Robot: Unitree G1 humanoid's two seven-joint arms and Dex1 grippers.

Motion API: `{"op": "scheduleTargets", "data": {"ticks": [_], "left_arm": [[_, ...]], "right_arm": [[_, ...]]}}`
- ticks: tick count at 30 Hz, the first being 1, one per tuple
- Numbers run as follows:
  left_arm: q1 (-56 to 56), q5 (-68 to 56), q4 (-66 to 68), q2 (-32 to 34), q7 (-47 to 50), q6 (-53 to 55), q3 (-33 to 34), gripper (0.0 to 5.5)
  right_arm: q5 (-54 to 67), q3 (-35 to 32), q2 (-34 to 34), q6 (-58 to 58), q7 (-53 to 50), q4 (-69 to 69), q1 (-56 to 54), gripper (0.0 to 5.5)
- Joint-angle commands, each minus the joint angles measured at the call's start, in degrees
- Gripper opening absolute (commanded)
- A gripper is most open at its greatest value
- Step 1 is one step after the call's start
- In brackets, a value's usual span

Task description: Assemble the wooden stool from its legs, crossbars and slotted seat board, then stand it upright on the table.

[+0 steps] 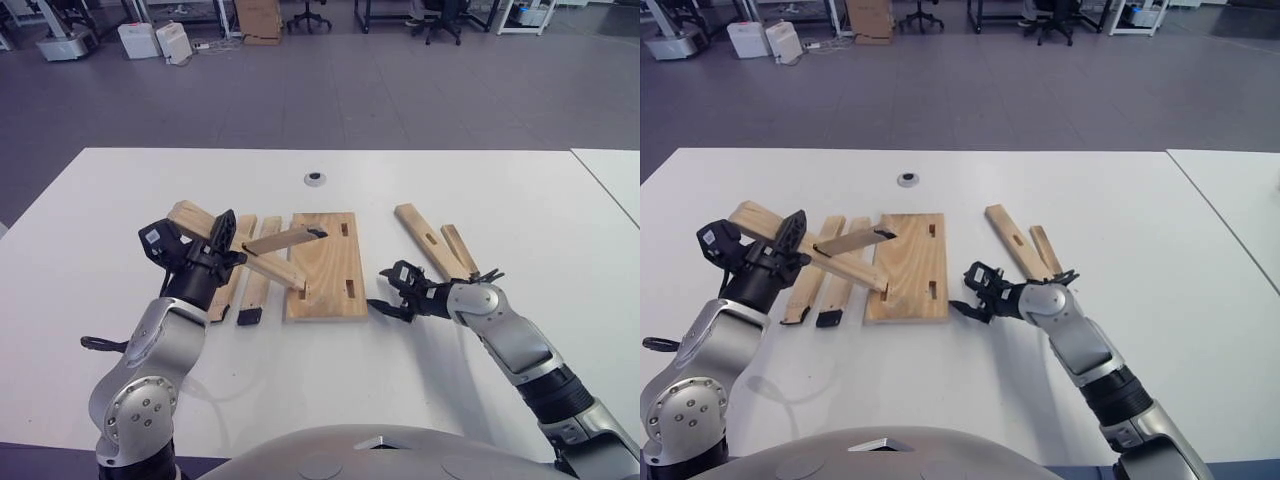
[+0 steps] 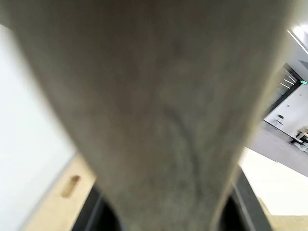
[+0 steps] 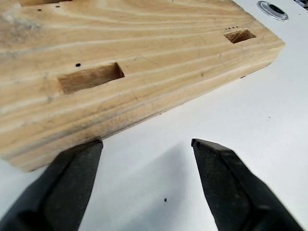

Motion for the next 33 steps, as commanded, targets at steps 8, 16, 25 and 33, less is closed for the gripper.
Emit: {"op": "scheduleTargets", "data": {"ticks": [8, 16, 25, 33], "left_arm": [[-0.83, -0.86, -0.23, 6.39, 5.97, 3.02, 2.6, 1.02], [-1.53, 9.8, -2.9, 6.84, 6.02, 5.86, -9.06, 1.02], [-4.26, 25.32, -1.63, 7.32, 4.2, 7.76, -21.97, 1.02], [-11.88, 33.17, -2.3, 4.88, -1.6, 3.0, -25.67, 1.02]], "right_arm": [[-0.16, -0.79, 1.91, -0.3, -0.01, 0.73, -0.99, 3.46], [0.06, -2.99, 1.23, 0.46, -1.12, -3.75, -0.63, 3.46], [-1.18, -14.43, -2.29, 5.08, -7.21, -11.91, -4.64, 3.46], [-2.34, -13.23, -1.85, 4.82, -7.48, -12.45, -4.77, 3.46]]}}
